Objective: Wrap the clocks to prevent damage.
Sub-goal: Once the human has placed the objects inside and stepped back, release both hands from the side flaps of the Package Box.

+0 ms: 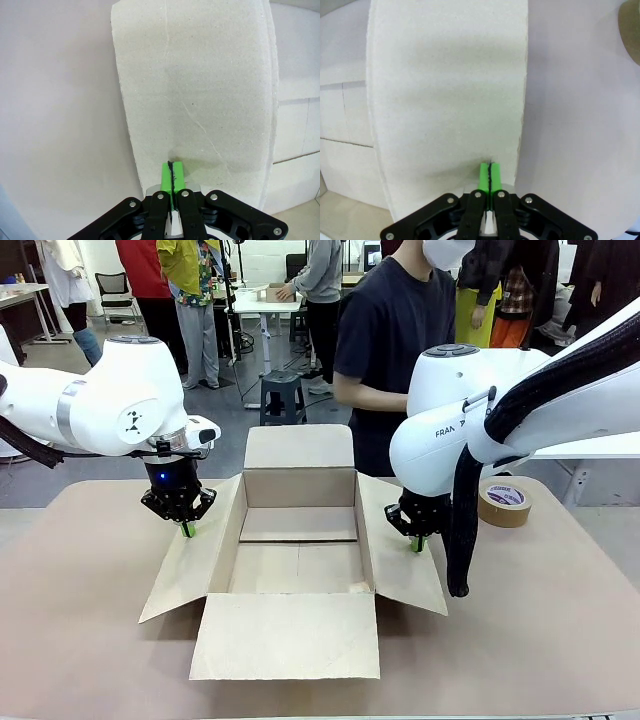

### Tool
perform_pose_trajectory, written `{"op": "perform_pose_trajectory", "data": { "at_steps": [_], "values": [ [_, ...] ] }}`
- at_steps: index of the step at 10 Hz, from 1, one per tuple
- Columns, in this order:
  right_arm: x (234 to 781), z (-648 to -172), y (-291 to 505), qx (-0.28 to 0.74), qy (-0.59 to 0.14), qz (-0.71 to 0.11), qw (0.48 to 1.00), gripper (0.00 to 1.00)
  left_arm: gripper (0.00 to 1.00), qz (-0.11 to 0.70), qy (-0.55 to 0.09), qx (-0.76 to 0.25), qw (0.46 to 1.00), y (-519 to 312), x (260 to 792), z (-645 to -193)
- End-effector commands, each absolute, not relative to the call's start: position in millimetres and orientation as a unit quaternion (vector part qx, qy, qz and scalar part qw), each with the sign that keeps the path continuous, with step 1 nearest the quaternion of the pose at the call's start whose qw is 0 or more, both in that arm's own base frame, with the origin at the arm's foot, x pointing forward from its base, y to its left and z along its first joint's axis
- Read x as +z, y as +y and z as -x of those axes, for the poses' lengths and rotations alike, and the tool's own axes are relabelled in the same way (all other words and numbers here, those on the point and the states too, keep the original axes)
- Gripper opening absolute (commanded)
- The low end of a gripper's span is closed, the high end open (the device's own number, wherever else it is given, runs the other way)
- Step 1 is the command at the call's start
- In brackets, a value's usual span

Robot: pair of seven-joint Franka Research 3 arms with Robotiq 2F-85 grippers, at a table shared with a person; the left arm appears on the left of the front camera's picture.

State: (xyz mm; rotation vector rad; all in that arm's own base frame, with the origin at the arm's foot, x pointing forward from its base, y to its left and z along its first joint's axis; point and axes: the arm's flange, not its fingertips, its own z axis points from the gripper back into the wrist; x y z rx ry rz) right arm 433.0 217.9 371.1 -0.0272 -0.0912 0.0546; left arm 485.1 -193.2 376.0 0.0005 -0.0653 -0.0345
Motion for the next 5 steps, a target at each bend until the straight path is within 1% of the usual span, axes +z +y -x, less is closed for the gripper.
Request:
{"op": "perform_pose_trajectory", "data": {
  "at_steps": [1, 5],
  "values": [
    [370.7, -433.0, 218.0, 0.028, -0.045, 0.014, 0.998, 0.01, 0.00, -0.006, -0.033, -0.021, 0.999, -192.9, 374.6, -484.4],
    [370.7, -433.0, 218.0, 0.028, -0.045, 0.014, 0.998, 0.01, 0.00, -0.006, -0.033, -0.021, 0.999, -192.9, 374.6, -484.4]
  ]
}}
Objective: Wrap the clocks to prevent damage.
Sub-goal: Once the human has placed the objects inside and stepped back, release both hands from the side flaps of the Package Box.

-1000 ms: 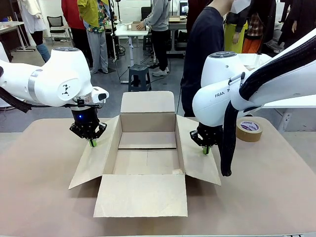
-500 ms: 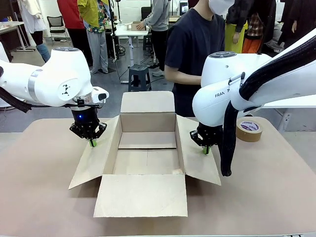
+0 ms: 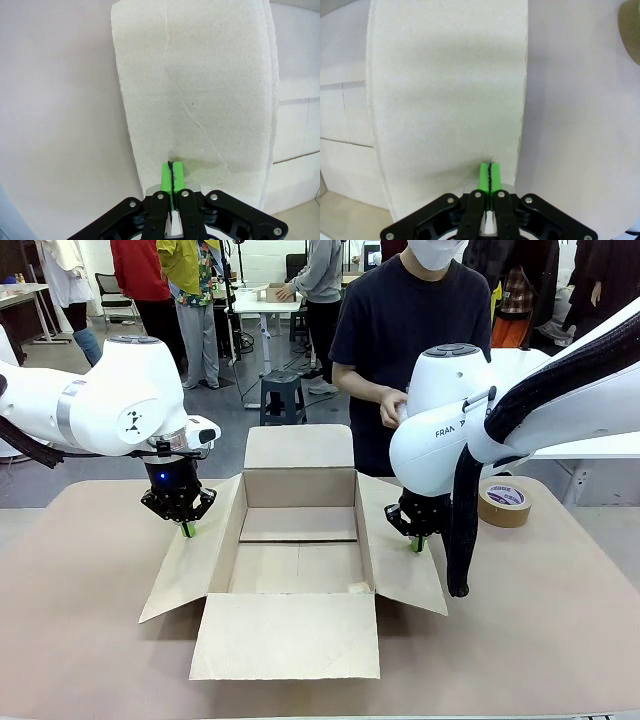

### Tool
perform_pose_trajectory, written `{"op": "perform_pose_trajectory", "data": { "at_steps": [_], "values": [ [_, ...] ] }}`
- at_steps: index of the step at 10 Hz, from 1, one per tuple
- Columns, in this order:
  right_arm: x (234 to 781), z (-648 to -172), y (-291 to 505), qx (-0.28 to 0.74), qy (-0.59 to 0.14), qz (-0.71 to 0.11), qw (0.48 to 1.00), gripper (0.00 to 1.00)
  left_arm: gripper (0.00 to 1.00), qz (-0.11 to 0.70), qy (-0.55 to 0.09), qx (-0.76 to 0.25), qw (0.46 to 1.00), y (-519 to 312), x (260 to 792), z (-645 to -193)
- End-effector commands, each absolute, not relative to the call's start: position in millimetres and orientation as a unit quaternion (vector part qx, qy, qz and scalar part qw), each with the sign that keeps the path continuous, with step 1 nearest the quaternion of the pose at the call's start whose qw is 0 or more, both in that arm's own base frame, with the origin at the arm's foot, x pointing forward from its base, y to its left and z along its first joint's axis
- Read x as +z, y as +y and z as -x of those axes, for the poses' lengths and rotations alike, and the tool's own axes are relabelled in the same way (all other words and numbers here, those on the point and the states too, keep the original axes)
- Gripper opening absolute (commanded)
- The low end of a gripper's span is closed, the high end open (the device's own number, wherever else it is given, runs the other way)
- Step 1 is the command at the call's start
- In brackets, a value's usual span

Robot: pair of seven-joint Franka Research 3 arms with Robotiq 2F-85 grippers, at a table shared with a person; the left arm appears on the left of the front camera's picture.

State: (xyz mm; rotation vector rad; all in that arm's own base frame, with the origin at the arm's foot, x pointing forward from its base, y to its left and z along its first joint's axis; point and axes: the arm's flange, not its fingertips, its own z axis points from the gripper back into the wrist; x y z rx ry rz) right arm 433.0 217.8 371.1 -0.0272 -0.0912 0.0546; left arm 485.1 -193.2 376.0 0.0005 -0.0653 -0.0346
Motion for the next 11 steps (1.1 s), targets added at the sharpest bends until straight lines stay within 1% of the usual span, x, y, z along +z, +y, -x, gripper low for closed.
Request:
{"op": "perform_pose_trajectory", "data": {
  "at_steps": [1, 11],
  "values": [
    [370.7, -433.0, 218.0, 0.028, -0.045, 0.014, 0.998, 0.01, 0.00, -0.006, -0.033, -0.021, 0.999, -192.9, 374.6, -484.4],
    [370.7, -433.0, 218.0, 0.028, -0.045, 0.014, 0.998, 0.01, 0.00, -0.006, -0.033, -0.021, 0.999, -192.9, 374.6, -484.4]
  ]
}}
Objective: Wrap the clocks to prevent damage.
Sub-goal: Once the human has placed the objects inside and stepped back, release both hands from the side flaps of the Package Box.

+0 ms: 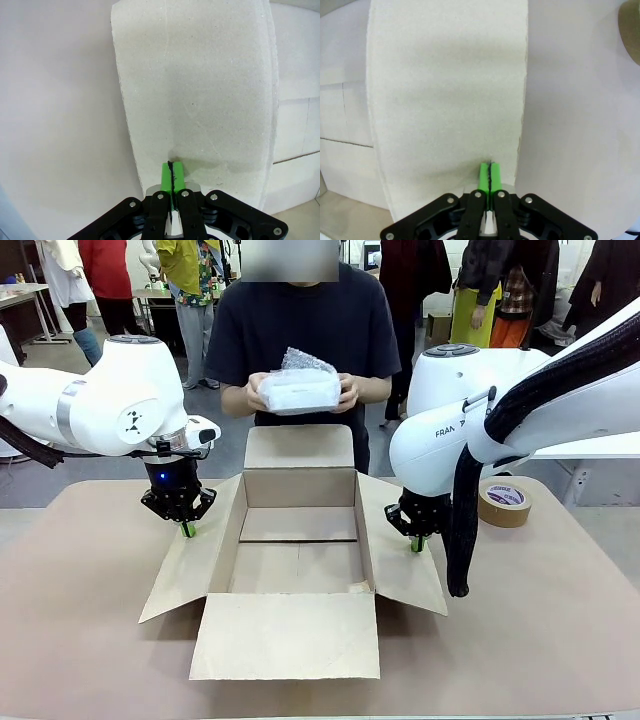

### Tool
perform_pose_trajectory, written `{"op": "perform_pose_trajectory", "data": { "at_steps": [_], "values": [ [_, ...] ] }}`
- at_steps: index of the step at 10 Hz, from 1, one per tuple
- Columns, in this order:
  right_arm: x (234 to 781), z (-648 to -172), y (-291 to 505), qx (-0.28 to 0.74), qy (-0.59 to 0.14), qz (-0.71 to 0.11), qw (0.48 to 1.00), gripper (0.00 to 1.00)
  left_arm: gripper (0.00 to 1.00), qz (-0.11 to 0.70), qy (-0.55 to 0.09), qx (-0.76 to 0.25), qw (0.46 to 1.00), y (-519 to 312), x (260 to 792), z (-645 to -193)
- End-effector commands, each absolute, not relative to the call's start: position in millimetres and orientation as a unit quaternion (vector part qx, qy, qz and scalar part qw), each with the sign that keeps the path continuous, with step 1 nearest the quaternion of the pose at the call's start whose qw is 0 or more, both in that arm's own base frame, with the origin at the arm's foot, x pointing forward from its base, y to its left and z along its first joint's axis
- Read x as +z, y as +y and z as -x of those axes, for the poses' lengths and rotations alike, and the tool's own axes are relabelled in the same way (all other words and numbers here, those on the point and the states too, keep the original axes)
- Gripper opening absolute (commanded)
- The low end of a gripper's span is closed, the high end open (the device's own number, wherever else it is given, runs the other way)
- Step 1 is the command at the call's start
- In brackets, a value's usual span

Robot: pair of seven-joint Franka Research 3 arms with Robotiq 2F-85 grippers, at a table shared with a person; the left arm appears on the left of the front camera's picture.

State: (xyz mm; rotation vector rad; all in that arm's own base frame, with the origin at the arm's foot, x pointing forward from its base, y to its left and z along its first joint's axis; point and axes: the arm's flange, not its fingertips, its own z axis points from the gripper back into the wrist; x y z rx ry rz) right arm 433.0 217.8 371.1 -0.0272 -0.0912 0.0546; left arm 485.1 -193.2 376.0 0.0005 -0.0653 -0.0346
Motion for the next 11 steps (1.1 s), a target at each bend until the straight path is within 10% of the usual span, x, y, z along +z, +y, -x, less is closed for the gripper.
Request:
{"op": "perform_pose_trajectory", "data": {
  "at_steps": [1, 11],
  "values": [
    [370.7, -433.0, 218.0, 0.028, -0.045, 0.014, 0.998, 0.01, 0.00, -0.006, -0.033, -0.021, 0.999, -192.9, 374.6, -484.4],
    [370.7, -433.0, 218.0, 0.028, -0.045, 0.014, 0.998, 0.01, 0.00, -0.006, -0.033, -0.021, 0.999, -192.9, 374.6, -484.4]
  ]
}}
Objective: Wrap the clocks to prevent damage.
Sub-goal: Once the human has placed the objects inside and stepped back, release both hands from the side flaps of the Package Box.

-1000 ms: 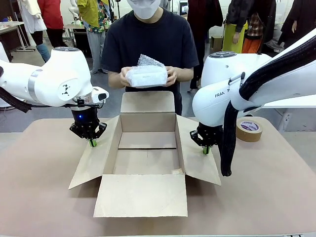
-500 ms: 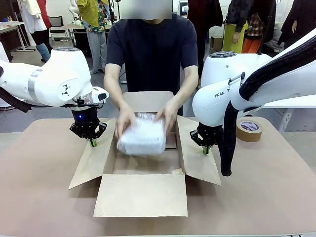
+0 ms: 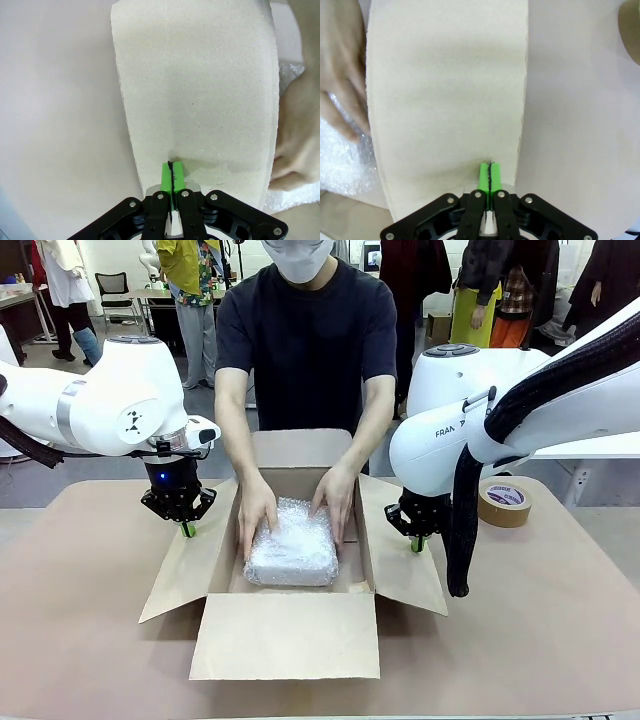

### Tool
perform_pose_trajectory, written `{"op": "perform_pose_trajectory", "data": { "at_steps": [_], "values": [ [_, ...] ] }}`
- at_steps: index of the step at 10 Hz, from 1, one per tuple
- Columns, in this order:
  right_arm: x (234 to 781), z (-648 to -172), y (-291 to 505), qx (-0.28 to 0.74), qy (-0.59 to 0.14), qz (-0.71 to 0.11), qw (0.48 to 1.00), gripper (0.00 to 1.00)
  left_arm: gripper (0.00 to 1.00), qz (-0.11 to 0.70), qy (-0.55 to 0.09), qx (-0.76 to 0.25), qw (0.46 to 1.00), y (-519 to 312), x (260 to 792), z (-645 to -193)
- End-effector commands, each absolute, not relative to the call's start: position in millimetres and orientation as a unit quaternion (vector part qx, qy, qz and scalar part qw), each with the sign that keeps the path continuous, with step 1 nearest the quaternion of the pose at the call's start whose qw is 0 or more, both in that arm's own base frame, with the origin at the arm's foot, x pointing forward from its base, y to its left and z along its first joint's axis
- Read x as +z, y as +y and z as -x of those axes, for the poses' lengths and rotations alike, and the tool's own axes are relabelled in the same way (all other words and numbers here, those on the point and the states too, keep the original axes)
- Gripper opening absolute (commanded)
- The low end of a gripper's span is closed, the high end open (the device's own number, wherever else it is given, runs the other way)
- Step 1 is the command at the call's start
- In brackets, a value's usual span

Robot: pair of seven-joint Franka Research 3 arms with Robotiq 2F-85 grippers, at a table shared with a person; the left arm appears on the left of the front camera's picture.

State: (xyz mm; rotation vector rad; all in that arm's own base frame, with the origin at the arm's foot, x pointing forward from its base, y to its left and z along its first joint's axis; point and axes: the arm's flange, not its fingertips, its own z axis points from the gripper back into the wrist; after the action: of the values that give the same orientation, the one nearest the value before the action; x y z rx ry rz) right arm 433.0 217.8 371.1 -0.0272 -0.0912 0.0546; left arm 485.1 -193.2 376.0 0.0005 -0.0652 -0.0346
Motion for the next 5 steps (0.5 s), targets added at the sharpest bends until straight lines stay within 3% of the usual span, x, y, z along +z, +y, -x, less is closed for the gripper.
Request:
{"op": "perform_pose_trajectory", "data": {
  "at_steps": [1, 5],
  "values": [
    [370.7, -433.0, 218.0, 0.028, -0.045, 0.014, 0.998, 0.01, 0.00, -0.006, -0.033, -0.021, 0.999, -192.9, 374.6, -484.4],
    [370.7, -433.0, 218.0, 0.028, -0.045, 0.014, 0.998, 0.01, 0.00, -0.006, -0.033, -0.021, 0.999, -192.9, 374.6, -484.4]
  ]
}}
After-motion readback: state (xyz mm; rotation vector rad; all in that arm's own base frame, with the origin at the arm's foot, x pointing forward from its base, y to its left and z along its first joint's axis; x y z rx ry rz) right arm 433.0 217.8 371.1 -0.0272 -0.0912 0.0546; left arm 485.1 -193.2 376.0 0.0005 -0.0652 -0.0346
